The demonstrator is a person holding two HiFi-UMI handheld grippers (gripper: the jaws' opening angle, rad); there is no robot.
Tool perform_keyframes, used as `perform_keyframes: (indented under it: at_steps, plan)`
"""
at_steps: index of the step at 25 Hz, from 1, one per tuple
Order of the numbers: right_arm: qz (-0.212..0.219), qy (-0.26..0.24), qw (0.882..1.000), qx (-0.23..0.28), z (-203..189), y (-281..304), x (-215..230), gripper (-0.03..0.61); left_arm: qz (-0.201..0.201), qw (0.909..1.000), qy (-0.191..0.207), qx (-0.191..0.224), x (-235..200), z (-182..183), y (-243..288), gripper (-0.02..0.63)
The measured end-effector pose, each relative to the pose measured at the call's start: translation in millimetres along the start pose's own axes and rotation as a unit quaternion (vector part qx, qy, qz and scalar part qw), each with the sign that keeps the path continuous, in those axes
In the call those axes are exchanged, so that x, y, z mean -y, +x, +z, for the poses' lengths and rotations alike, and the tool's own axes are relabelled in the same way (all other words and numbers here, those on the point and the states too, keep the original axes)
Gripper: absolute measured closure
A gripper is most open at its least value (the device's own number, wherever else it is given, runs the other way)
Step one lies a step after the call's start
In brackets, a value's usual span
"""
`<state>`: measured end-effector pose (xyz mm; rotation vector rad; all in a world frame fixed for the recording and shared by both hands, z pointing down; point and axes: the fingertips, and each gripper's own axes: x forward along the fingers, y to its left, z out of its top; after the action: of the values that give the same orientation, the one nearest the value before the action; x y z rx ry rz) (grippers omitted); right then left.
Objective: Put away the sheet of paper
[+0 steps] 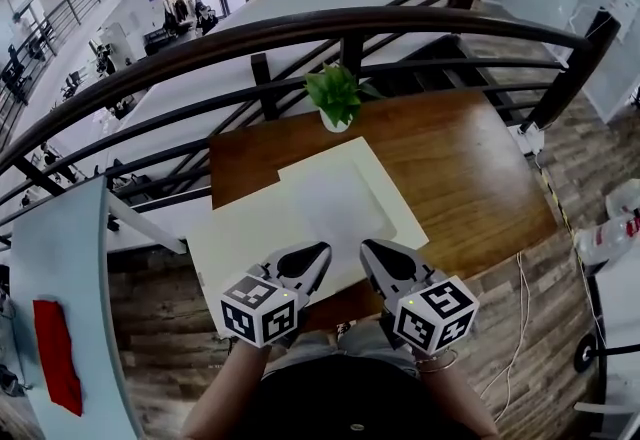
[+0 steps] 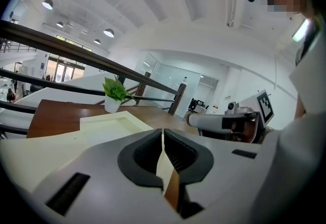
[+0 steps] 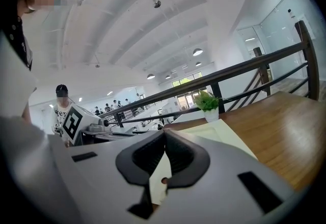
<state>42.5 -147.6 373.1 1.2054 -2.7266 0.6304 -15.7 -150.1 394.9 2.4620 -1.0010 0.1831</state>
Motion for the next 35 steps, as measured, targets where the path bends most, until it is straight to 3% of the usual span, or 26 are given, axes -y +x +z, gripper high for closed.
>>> perform_keyframes:
  at_steps: [17, 35]
  plan:
    - [-0.019, -0.005, 1.0, 0.005, 0.5, 0.5, 9.5, 0.552, -0.006, 0.9996, -0.015, -0.023, -4.3, -8.8, 8.3, 0.586]
    - [-0.007, 0.001, 1.0, -0.02, -13.3, 8.1, 10.3, 0.552, 0.001, 0.999, -0.025, -0.037, -12.2, -12.3, 13.4, 0.586]
